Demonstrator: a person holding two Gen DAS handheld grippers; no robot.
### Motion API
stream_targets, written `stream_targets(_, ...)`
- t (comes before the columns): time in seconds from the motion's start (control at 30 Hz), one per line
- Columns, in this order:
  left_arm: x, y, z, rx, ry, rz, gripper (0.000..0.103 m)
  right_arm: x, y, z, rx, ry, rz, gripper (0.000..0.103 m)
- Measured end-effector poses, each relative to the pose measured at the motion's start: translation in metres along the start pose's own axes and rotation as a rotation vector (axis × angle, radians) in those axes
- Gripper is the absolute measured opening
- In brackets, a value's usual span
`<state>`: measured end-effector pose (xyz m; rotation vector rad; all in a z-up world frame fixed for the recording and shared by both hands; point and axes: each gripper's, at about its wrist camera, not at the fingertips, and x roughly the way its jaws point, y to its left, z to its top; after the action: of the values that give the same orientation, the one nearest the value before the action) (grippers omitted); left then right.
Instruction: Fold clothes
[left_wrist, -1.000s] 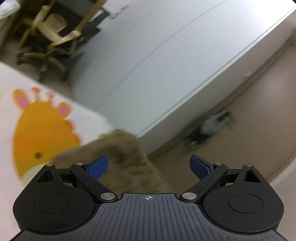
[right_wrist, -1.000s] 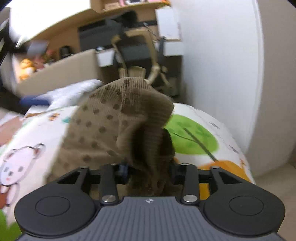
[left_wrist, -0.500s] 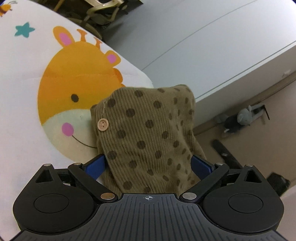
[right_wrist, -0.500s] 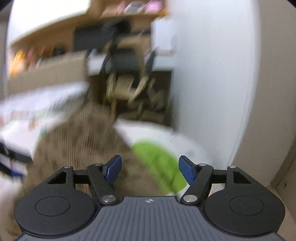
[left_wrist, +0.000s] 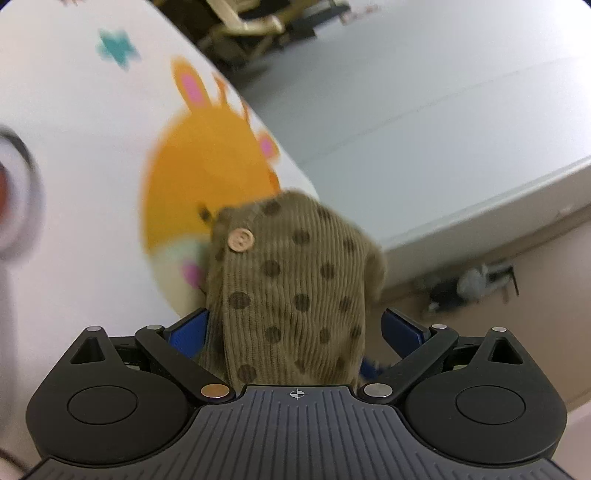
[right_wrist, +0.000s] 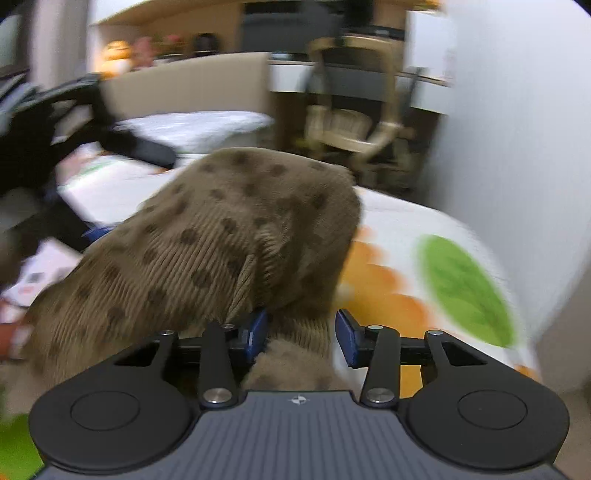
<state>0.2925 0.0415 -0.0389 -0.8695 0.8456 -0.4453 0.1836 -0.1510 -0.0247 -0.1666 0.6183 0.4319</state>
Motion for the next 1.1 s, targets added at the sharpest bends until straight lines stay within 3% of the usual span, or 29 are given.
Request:
stream_targets(0.07, -0.024, 0.011, 0.009, 0.012, -0.045, 0.060, 0.100, 0.003, 0.024, 0.005, -0.041, -0.004, 0.072, 0.044)
stream_targets(0.13, -0.047, 0.020, 0.014, 0.031, -0.068, 0.125, 0.100, 0.002, 0.036, 0.011, -0.084, -0.007, 0.086, 0.049)
stream_targets(0.2, -0.071, 0.024, 0.016, 0.069, -0.094, 0.182, 0.100, -0.007, 0.033, 0.019, -0.074, -0.023, 0.102, 0.065)
stream_targets(0.27, -0.093, 0.019, 0.016, 0.170, -0.132, 0.232, 0.100, -0.023, 0.019, 0.030, -0.012, -0.066, 0.138, 0.080)
stream_targets(0.3, -0.102, 0.013, 0.015, 0.240, -0.151, 0.256, 0.100, -0.032, 0.012, 0.037, 0.023, -0.095, 0.154, 0.081)
stream_targets(0.4, -0.104, -0.009, 0.015, 0.396, -0.170, 0.260, 0.100, -0.052, 0.002, 0.065, 0.058, -0.204, 0.126, 0.082)
stream_targets(0.5, -0.087, -0.030, 0.025, 0.450, -0.177, 0.222, 0.100, -0.044, -0.001, 0.093, 0.044, -0.249, 0.068, 0.083)
stream_targets(0.6, -0.059, -0.039, 0.036, 0.475, -0.160, 0.233, 0.100, -0.007, 0.001, 0.105, 0.023, -0.186, 0.013, 0.083)
stream_targets(0.63, -0.046, -0.038, 0.038, 0.493, -0.147, 0.271, 0.100, 0.010, 0.003, 0.102, 0.012, -0.137, -0.011, 0.083)
stream_targets(0.73, -0.012, -0.025, 0.038, 0.563, -0.108, 0.393, 0.101, 0.062, 0.003, 0.081, 0.004, -0.008, -0.068, 0.083)
stream_targets(0.8, -0.002, -0.011, 0.037, 0.553, -0.075, 0.383, 0.101, 0.080, -0.002, 0.066, 0.033, 0.042, -0.079, 0.089)
stream_targets(0.97, -0.028, -0.012, 0.019, 0.570, -0.094, 0.342, 0.100, 0.042, -0.016, 0.059, 0.065, -0.006, -0.101, 0.090)
stream_targets(1.1, -0.060, -0.022, -0.005, 0.636, -0.119, 0.314, 0.100, -0.005, -0.017, 0.040, 0.031, -0.041, -0.033, 0.091)
